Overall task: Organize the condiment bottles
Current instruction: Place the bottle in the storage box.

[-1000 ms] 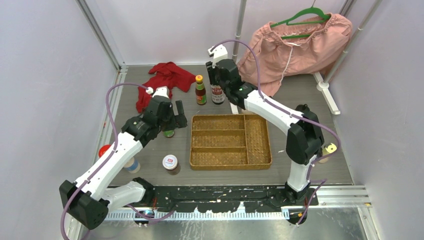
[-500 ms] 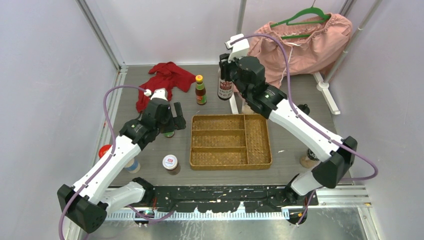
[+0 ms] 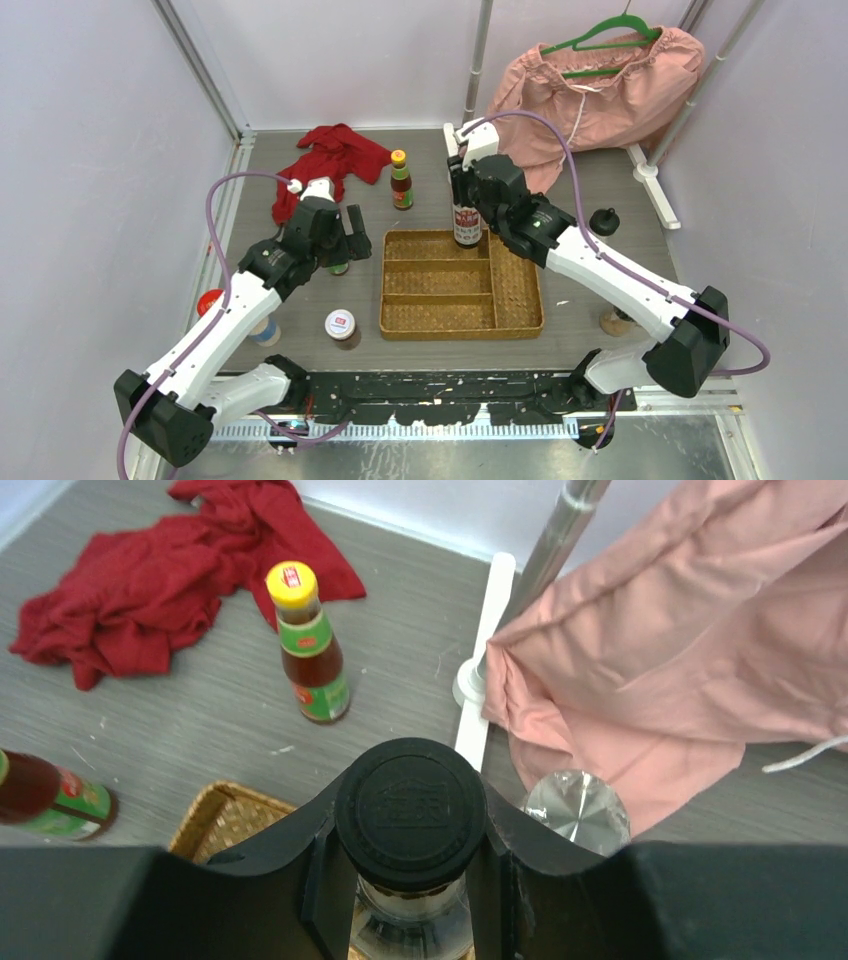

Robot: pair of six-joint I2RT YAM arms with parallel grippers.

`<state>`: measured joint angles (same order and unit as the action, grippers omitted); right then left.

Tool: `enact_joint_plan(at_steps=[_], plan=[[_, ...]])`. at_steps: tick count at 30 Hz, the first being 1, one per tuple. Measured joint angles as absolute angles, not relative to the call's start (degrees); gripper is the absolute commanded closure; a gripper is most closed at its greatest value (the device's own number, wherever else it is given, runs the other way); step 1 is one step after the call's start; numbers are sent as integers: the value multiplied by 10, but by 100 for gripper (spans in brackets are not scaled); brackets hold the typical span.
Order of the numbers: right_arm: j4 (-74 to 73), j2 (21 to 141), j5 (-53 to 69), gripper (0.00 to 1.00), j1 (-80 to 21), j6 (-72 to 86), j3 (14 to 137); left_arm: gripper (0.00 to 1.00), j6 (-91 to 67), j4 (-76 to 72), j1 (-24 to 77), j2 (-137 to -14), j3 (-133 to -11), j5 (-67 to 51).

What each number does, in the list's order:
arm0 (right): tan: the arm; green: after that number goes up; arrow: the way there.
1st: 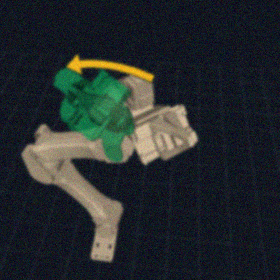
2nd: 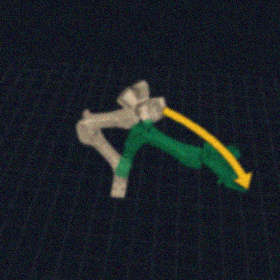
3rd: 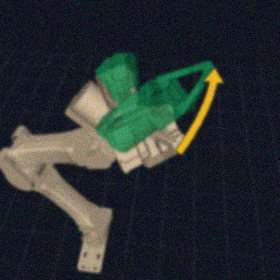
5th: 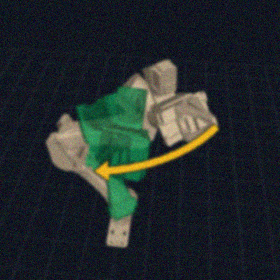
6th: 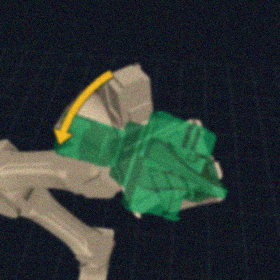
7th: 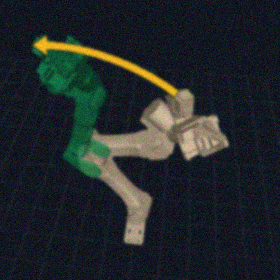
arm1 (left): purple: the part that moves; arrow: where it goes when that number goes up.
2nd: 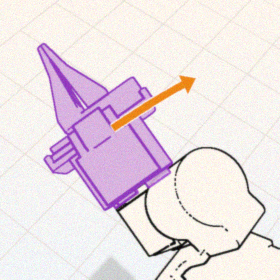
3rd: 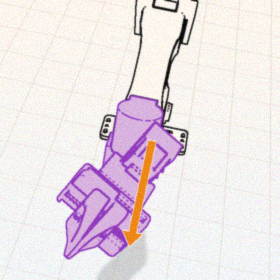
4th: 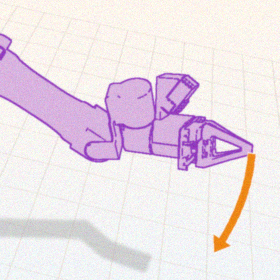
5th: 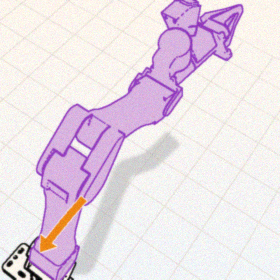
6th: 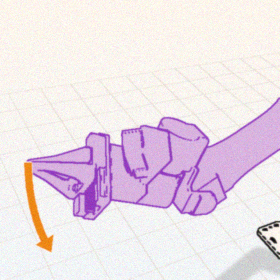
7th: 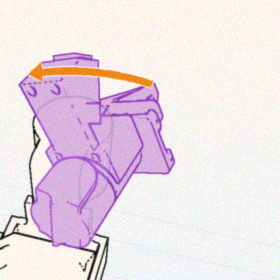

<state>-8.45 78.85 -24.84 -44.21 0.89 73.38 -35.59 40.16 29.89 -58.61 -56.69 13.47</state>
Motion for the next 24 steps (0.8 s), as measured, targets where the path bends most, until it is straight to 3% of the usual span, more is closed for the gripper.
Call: enact_joint_plan(at_steps=[24], plan=[[37, 775, -258, 86, -440, 28, 582, 13, -360, 408, 307, -588, -558, 146]])
